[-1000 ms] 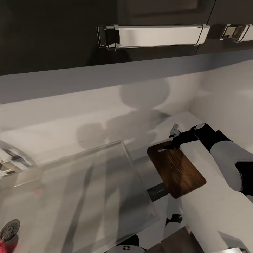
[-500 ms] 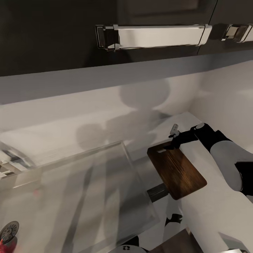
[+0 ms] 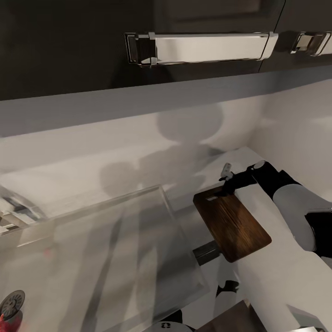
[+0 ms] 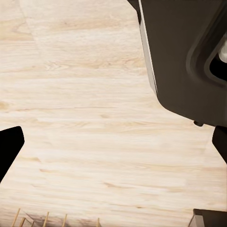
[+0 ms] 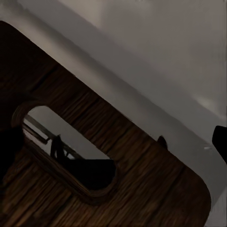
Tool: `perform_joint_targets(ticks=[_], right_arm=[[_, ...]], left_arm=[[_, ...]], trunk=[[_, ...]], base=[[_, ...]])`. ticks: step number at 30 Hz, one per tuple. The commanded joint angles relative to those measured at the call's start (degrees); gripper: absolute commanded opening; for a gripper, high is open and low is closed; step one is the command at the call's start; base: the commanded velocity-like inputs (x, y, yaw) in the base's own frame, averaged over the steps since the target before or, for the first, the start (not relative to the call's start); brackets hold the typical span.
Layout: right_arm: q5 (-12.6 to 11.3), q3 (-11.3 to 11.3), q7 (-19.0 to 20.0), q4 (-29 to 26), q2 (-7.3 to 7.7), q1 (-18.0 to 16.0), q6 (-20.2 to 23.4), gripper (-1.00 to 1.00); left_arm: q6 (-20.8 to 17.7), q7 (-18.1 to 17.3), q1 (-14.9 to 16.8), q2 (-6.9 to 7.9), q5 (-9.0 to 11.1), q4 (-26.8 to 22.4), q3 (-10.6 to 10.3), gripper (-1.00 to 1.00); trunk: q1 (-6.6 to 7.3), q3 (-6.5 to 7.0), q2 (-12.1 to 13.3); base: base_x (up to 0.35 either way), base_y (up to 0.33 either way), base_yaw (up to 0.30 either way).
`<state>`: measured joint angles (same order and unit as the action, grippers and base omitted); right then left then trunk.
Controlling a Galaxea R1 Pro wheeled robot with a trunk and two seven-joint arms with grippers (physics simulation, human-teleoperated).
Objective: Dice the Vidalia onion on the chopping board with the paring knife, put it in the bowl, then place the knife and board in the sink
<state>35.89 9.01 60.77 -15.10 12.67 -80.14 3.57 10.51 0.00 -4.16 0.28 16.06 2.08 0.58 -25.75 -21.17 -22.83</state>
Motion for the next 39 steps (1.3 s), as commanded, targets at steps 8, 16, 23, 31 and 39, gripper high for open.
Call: perform_joint_targets(ticks=[8, 16, 23, 31, 39], right_arm=[[0.7, 3.1, 6.6, -6.7, -0.3, 0.0, 1.2, 1.0], [0.7, 3.2, 8.5, -7.5, 0.03, 0.0, 1.4, 1.0], [0.7, 3.2, 11.1, -8.6, 0.27, 0.0, 1.4, 1.0], [0.7, 3.1, 11.3, -8.7, 0.34, 0.0, 1.4, 1.0], [0.7, 3.1, 11.3, -8.7, 0.47, 0.0, 1.4, 1.0]], left_arm=[[0.3, 0.0, 0.0, -0.02, 0.1, 0.1, 0.0, 1.0], [0.3, 0.0, 0.0, -0.18, 0.1, 0.1, 0.0, 1.0], [0.3, 0.0, 0.0, -0.19, 0.1, 0.1, 0.0, 1.0], [0.3, 0.0, 0.0, -0.12, 0.2, 0.1, 0.0, 1.0], [0.2, 0.0, 0.1, -0.11, 0.2, 0.2, 0.0, 1.0]], trunk=[[-0.03, -0.08, -0.1], [-0.03, -0.08, -0.1], [-0.03, -0.08, -0.1], [-0.03, -0.08, -0.1], [-0.03, -0.08, -0.1]], base=[[0.0, 0.0, 0.0], [0.0, 0.0, 0.0], [0.0, 0.0, 0.0], [0.041, 0.0, 0.0], [0.016, 0.0, 0.0]])
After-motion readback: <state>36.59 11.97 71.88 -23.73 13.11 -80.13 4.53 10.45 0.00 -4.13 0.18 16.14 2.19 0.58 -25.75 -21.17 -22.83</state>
